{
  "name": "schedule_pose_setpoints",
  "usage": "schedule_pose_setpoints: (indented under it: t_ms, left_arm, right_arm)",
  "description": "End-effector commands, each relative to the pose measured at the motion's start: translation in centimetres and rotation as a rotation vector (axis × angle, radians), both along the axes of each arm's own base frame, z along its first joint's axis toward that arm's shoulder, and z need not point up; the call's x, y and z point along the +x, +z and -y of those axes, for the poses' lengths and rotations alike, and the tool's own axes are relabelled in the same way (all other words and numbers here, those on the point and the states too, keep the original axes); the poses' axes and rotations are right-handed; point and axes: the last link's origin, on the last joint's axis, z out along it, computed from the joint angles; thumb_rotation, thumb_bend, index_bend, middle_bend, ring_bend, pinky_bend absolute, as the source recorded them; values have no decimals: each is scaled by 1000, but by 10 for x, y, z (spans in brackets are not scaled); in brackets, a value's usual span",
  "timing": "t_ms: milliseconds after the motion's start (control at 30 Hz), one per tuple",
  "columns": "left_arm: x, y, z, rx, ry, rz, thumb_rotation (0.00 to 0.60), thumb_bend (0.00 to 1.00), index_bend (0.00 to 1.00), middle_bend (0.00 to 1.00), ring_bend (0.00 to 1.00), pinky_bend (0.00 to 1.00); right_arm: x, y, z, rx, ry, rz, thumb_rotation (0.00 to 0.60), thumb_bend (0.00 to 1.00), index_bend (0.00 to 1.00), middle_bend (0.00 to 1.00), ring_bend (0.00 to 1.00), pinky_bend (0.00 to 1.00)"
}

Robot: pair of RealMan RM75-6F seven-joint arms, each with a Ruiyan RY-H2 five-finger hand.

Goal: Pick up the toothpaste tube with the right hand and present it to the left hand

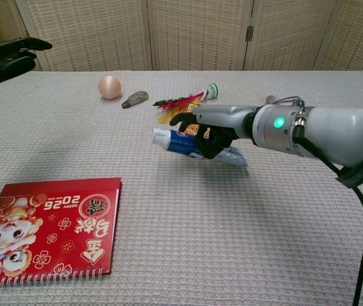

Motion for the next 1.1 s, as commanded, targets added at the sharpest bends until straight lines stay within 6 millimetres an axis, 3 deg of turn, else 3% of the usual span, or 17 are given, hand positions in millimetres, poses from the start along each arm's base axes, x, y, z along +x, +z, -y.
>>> schedule_pose_setpoints:
  t_ms: [33, 100, 133, 233, 267, 333, 367, 567, 733, 933, 1100]
  left_arm:
    - [-9, 8, -4, 22, 24, -34, 72, 145, 5, 36, 0, 0]
    - [-16, 15, -6, 47, 51, -47, 67, 145, 41, 36, 2, 0]
    - [-20, 18, -6, 58, 61, -48, 103, 146, 70, 40, 10, 0]
    - [-34, 29, -5, 96, 104, -87, 354, 147, 88, 59, 36, 0]
    - [-37, 32, -4, 106, 116, -99, 471, 148, 88, 62, 39, 0]
    - [-46, 40, -1, 136, 137, -128, 580, 148, 88, 64, 41, 0]
    - [-49, 43, 0, 149, 146, -136, 600, 147, 87, 67, 43, 0]
    - [-66, 61, 19, 195, 178, -194, 600, 150, 87, 74, 44, 0]
    - [-79, 68, 46, 208, 226, -273, 600, 154, 87, 74, 44, 0]
    - [-87, 70, 80, 211, 285, -345, 600, 158, 82, 74, 43, 0]
    - [-86, 68, 103, 211, 313, -342, 600, 158, 72, 74, 44, 0]
  right_arm:
    - [-3, 24, 0, -48, 2, 20, 600, 887, 0, 52, 198, 237]
    - [-10, 44, -1, -109, 9, 29, 600, 806, 0, 58, 203, 237]
    - [-15, 53, -2, -142, 13, 32, 600, 739, 0, 62, 206, 237]
    - [-35, 82, -11, -231, 19, 17, 600, 584, 0, 64, 207, 237]
    - [-42, 91, -15, -250, 16, 14, 600, 560, 0, 64, 200, 235]
    - [-57, 111, -26, -283, 1, 7, 600, 550, 0, 63, 173, 210]
    - [-64, 120, -31, -296, -6, 4, 600, 551, 0, 57, 152, 185]
    - [-113, 169, -70, -409, -40, -50, 600, 531, 0, 0, 35, 23]
    - [-150, 198, -108, -546, -61, -94, 600, 446, 0, 0, 10, 0]
    - [-184, 210, -147, -636, -109, -113, 600, 407, 0, 0, 8, 0]
    - [-203, 213, -168, -650, -166, -75, 600, 407, 0, 0, 5, 0]
